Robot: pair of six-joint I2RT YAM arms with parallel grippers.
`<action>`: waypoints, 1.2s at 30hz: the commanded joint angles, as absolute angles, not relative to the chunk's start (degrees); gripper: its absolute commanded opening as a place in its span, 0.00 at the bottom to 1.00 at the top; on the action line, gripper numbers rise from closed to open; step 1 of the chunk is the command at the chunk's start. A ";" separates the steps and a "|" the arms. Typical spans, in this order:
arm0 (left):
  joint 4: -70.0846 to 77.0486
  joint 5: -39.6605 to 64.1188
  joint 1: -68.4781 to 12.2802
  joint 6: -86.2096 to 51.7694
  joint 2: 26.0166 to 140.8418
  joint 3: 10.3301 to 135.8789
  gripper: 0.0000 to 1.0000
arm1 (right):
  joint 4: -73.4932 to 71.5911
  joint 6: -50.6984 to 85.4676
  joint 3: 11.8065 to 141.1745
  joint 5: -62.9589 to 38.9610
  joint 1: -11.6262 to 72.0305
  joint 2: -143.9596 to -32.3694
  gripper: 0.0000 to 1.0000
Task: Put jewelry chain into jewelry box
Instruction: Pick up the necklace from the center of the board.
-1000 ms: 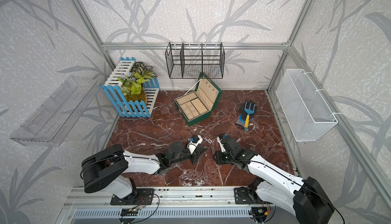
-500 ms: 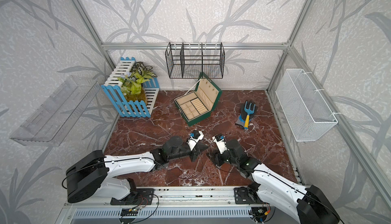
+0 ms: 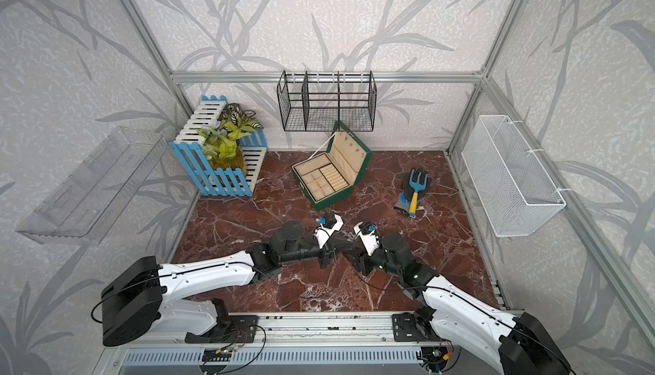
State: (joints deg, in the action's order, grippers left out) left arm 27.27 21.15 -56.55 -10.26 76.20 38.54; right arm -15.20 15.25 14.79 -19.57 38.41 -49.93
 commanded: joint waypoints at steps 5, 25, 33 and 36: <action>26.69 20.47 -56.51 -11.53 71.94 40.07 0.02 | -16.06 16.35 13.05 -18.72 38.59 -48.58 0.27; 27.02 21.95 -57.04 -13.59 70.39 40.58 0.02 | -17.35 20.13 13.53 -23.95 38.59 -44.78 0.33; 26.14 21.77 -57.13 -13.13 70.55 41.31 0.02 | -15.14 19.75 13.82 -24.34 38.58 -43.16 0.37; 26.66 23.44 -57.40 -13.34 70.65 41.65 0.02 | -14.35 19.69 14.33 -24.51 38.58 -42.78 0.28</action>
State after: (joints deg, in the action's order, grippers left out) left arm 26.09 21.52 -56.99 -13.10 71.48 39.40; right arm -14.92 19.75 13.32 -23.51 38.41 -43.57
